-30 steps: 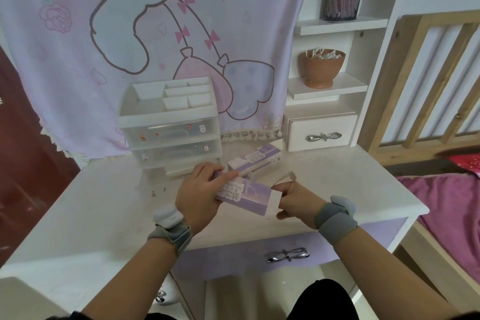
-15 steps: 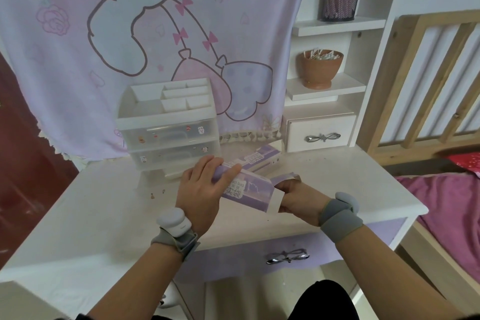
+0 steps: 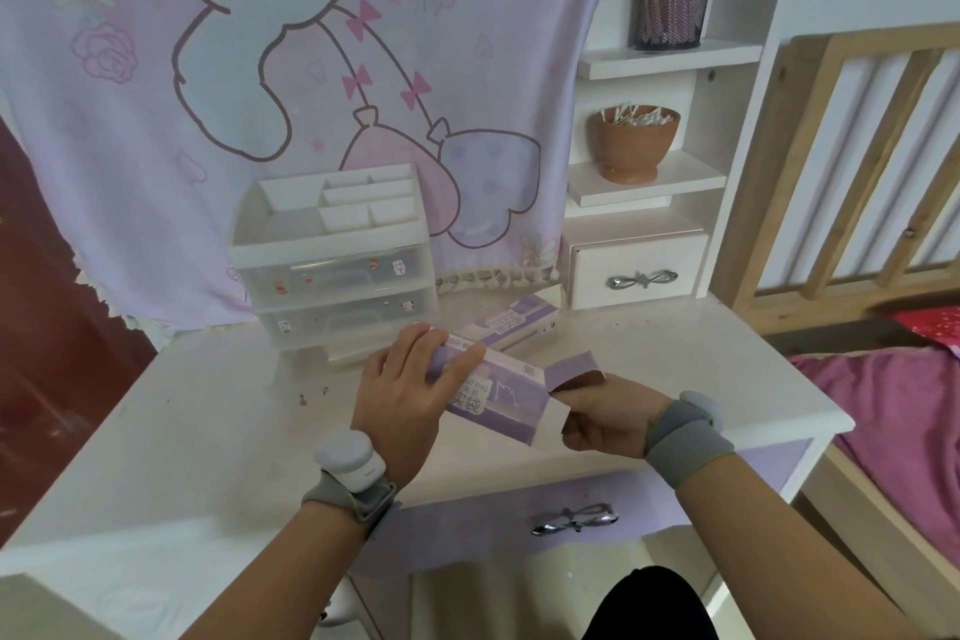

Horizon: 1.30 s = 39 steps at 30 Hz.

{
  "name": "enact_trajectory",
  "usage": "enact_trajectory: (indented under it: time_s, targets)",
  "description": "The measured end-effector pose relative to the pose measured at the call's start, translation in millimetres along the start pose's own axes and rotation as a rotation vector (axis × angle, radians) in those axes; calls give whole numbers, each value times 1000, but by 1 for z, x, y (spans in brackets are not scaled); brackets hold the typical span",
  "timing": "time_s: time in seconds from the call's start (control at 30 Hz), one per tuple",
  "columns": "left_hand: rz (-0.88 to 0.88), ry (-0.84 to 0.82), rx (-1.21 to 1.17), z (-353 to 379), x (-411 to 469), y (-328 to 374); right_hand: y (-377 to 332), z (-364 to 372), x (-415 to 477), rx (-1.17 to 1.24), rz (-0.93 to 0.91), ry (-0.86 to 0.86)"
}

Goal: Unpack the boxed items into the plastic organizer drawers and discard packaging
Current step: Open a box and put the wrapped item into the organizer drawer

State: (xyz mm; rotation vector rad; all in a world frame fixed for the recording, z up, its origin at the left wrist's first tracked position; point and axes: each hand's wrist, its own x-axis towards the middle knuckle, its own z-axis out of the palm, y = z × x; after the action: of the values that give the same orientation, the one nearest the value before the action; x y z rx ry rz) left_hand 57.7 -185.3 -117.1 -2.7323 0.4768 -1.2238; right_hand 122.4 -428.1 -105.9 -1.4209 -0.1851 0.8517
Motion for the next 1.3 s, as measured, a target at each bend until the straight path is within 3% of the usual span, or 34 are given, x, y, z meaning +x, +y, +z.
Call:
enact_trajectory:
  time_s: [0.27, 0.53, 0.73, 1.0, 1.3]
  targets:
    - [53, -6, 23, -2, 0, 1, 3, -1, -4, 21, 44, -19]
    - [-12, -70, 25, -8, 4, 4, 6, 3, -6, 149, 25, 15]
    - [-184, -104, -33, -18, 0, 0, 11, -1, -10, 73, -81, 68]
    - [-249, -130, -46, -17, -4, 7, 15, 21, -5, 260, -205, 91]
    - [-316, -172, -64, -9, -15, 2, 24, 25, -2, 166, -297, 155]
